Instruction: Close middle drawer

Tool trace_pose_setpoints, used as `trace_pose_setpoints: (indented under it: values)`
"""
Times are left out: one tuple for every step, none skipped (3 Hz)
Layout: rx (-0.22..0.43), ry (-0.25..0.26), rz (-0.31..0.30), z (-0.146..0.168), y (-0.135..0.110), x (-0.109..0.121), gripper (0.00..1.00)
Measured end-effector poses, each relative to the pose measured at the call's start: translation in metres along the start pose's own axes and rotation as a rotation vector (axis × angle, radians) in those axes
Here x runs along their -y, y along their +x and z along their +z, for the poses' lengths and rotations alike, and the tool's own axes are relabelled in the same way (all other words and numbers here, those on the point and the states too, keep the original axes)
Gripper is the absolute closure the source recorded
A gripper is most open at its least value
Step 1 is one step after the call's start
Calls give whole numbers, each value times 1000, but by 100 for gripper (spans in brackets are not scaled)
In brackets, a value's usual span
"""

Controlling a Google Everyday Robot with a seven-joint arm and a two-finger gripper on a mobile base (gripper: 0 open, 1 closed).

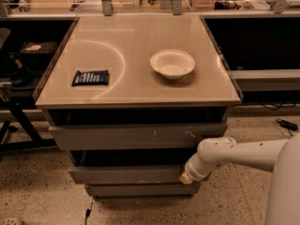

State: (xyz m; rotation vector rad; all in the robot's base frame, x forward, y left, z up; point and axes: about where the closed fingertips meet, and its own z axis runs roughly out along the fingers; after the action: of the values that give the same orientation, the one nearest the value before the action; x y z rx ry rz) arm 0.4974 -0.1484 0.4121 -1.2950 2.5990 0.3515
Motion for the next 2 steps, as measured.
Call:
trace_pose_setpoints:
  values:
    - [1, 1, 0, 0, 0, 0, 82]
    - [1, 1, 0, 0, 0, 0, 59]
